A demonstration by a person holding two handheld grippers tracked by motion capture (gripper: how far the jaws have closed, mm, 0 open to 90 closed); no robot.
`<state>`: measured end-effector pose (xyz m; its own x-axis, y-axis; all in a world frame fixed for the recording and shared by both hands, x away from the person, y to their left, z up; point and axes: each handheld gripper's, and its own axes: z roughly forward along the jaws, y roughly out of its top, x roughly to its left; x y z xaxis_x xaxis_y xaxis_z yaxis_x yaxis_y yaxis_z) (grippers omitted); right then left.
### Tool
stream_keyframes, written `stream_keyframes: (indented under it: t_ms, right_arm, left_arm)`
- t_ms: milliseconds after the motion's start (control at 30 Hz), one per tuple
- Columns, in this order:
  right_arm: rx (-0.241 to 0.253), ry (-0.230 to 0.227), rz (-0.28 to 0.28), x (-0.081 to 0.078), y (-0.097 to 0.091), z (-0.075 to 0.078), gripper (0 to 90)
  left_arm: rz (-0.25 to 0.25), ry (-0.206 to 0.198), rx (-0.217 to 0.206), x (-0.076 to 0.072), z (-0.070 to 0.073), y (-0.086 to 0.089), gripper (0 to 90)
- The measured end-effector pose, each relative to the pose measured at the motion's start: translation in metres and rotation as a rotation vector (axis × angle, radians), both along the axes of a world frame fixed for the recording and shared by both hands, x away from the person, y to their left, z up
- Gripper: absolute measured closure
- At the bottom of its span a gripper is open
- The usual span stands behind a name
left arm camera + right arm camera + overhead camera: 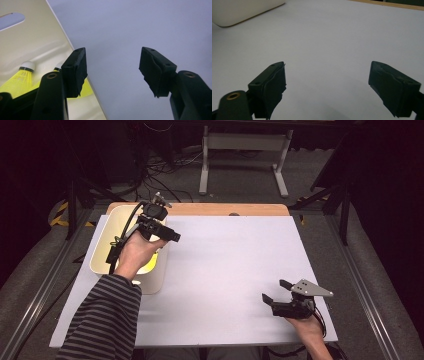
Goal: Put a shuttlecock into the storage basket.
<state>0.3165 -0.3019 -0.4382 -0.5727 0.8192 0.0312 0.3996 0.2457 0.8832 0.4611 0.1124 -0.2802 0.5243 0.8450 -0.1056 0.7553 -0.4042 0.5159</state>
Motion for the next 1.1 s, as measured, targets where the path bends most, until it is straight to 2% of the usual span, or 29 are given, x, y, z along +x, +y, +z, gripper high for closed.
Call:
stream_keyframes:
  t_ms: [67, 300, 1100]
  right_arm:
    - [-0.001, -0.001, 0.001, 0.0, 0.0, 0.0, 14.7]
    - [0.004, -0.001, 0.0, 0.0, 0.0, 0.0, 14.7]
    - [-0.001, 0.001, 0.002, 0.0, 0.001, 0.0, 14.7]
  left_arm:
    - [0.003, 0.001, -0.009, -0.001, 0.0, -0.002, 39.8]
    - [-0.027, 0.007, 0.0, -0.004, -0.006, -0.01, 39.9]
    - [-0.055, -0.001, -0.01, -0.019, -0.012, -0.017, 38.4]
